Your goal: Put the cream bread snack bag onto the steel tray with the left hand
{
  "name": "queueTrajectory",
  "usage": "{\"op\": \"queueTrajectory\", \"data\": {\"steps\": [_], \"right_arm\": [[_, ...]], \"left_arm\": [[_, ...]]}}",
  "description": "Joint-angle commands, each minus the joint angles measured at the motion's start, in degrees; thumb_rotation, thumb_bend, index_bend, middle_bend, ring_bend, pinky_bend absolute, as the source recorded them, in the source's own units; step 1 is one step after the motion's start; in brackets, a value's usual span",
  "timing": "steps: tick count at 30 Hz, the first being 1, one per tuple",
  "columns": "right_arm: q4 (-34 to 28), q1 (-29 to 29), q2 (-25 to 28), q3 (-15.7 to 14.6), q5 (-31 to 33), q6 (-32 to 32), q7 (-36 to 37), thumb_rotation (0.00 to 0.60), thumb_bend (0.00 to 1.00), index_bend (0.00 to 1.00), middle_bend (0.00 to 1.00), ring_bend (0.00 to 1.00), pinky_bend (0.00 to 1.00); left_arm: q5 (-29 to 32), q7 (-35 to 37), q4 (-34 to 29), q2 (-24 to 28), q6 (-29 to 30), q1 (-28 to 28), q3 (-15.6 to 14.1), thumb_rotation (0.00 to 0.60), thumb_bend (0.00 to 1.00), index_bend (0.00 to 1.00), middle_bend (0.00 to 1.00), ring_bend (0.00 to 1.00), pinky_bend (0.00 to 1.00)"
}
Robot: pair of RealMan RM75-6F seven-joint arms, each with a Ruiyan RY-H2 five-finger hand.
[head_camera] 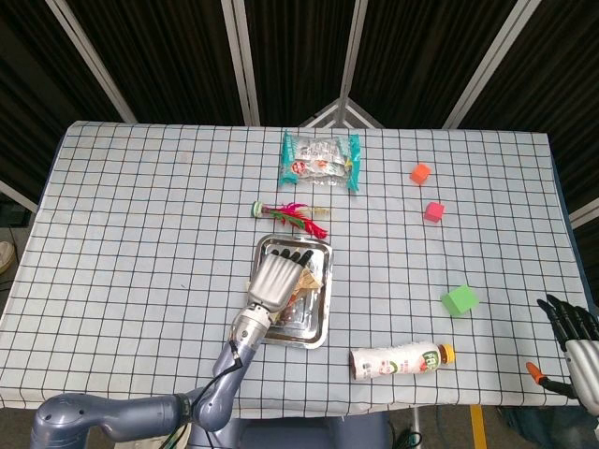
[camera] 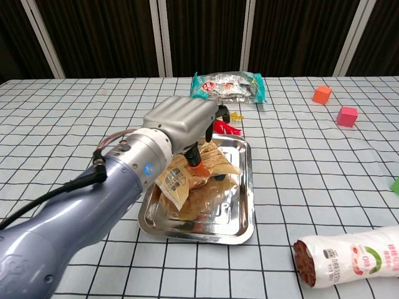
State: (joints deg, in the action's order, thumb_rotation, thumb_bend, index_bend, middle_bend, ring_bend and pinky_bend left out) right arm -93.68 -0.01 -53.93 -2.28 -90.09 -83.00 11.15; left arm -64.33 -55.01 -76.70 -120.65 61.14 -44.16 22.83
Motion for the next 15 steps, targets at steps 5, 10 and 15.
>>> {"op": "queueTrajectory", "data": {"steps": [5, 10, 15], "right_arm": [[-0.3, -0.2, -0.1, -0.3, -0.6, -0.4, -1.0, 0.6, 0.31, 0.0, 0.0, 0.0, 0.0], [-0.7, -0.4, -0.4, -0.5, -0.8, -0.5, -2.5, 0.6, 0.31, 0.0, 0.0, 0.0, 0.0], [-1.2, -1.0, -0.5, -0.8, -1.2, -1.4, -3.8, 0.6, 0.31, 0.0, 0.0, 0.0, 0.0]], "left_arm": [[2.1, -1.1, -4.4, 2.4, 0.0, 0.7, -3.1, 0.6, 0.11, 0.1, 0.24, 0.2, 0.3], [-3.0, -0.1, -21.6, 13.9, 5.2, 7.0, -11.9, 0.6, 0.05, 0.0, 0.0, 0.0, 0.22], [-15.5, 0.0, -33.5, 28.2, 19.0, 16.4, -22.5, 0.6, 0.04, 0.0, 0.0, 0.0, 0.16]]}}
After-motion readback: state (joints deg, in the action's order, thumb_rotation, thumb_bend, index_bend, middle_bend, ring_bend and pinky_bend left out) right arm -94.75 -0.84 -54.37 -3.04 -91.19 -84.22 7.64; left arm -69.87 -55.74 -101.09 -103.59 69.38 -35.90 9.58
